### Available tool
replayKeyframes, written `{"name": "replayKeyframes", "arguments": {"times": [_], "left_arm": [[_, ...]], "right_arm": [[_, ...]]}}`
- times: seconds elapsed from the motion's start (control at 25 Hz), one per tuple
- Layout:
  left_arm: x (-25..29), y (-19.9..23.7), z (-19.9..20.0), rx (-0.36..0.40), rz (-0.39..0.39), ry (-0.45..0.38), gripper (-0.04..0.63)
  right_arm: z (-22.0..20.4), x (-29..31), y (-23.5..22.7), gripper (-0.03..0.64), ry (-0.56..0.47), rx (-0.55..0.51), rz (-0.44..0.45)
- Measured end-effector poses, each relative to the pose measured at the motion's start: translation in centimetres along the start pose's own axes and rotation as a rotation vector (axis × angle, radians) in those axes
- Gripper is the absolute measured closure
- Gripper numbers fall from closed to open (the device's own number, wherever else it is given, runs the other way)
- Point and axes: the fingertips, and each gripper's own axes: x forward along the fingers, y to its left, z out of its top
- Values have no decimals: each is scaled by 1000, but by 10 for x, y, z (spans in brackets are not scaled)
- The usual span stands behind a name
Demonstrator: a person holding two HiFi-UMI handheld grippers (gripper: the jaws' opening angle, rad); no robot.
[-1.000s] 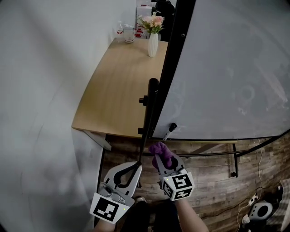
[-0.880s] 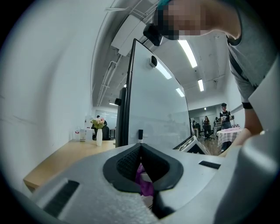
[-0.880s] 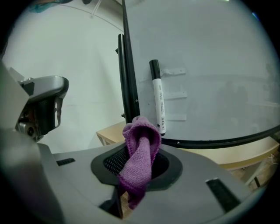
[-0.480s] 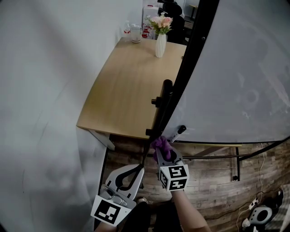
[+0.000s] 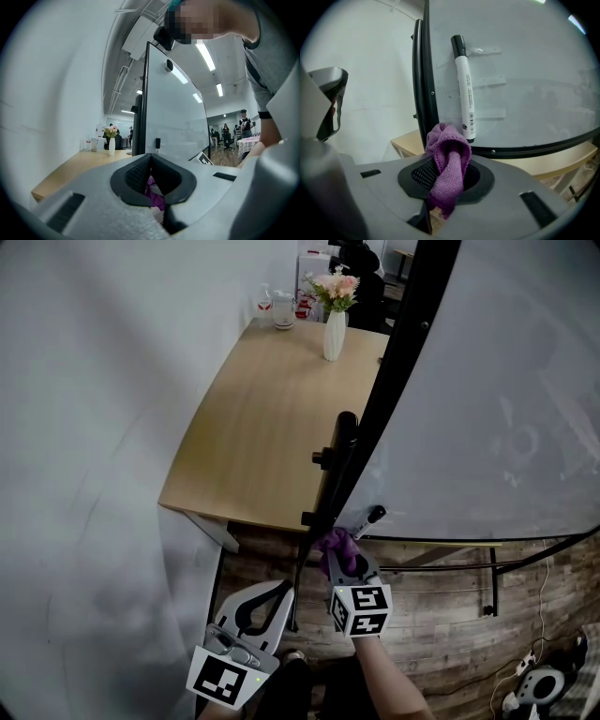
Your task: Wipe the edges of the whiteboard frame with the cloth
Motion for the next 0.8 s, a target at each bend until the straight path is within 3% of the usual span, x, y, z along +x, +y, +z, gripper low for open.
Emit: {"name": "replayKeyframes", "arguments": {"times": [0.8], "left_arm": [[16, -25, 6, 29, 19, 9, 578]], "right_arm": [[-9, -16, -40, 537, 23, -25, -13]]}}
